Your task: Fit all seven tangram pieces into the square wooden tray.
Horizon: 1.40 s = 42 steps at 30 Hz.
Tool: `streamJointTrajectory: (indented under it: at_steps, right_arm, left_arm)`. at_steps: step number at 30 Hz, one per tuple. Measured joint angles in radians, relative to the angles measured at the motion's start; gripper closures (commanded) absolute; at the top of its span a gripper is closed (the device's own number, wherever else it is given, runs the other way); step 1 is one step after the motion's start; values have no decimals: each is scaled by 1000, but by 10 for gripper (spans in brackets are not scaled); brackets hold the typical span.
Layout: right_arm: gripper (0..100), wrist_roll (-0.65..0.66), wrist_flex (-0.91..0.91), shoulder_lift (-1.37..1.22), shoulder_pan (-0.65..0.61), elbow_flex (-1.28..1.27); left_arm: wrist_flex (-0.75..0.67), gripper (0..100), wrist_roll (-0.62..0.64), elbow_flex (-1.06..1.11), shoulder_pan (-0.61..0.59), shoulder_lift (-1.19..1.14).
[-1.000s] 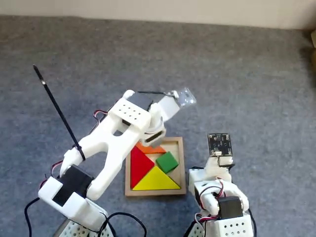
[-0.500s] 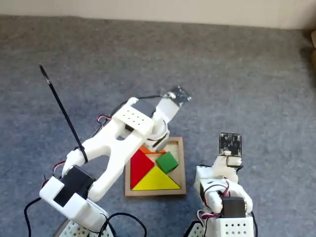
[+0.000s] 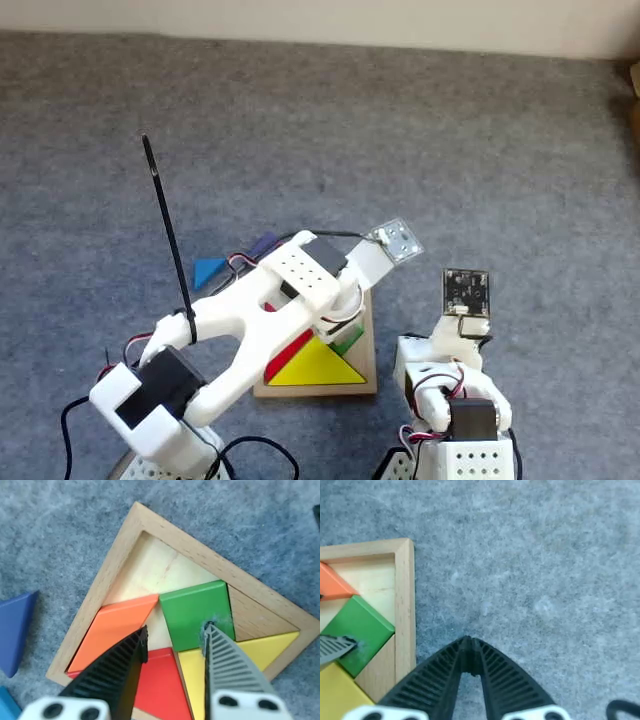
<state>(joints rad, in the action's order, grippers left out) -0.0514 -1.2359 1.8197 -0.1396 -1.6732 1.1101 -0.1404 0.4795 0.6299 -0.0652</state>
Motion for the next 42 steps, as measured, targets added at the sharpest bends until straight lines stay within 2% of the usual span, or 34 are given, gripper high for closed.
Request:
streamJointTrajectory:
  at_steps: [3,10,16,21,24,29,36,42]
  right_arm:
    - [994,0,0,0,0,0]
    - [994,0,0,0,0,0]
    - [994,0,0,0,0,0]
    - [994,0,0,0,0,0]
    - [994,0,0,0,0,0]
    - [994,0,0,0,0,0]
    - [994,0,0,0,0,0]
    - [994,0,0,0,0,0]
  left_arm:
    - [11,818,0,-5,0,0]
    - [169,819,0,-115,-3,-2]
    - [224,819,0,-189,-97,0]
    - [265,814,-2,-190,-186,132]
    - [269,814,-6,-164,-256,262]
    - [269,814,-118,-69,-376,419]
    - [267,816,-242,48,-562,436]
    - [141,814,-304,164,-657,436]
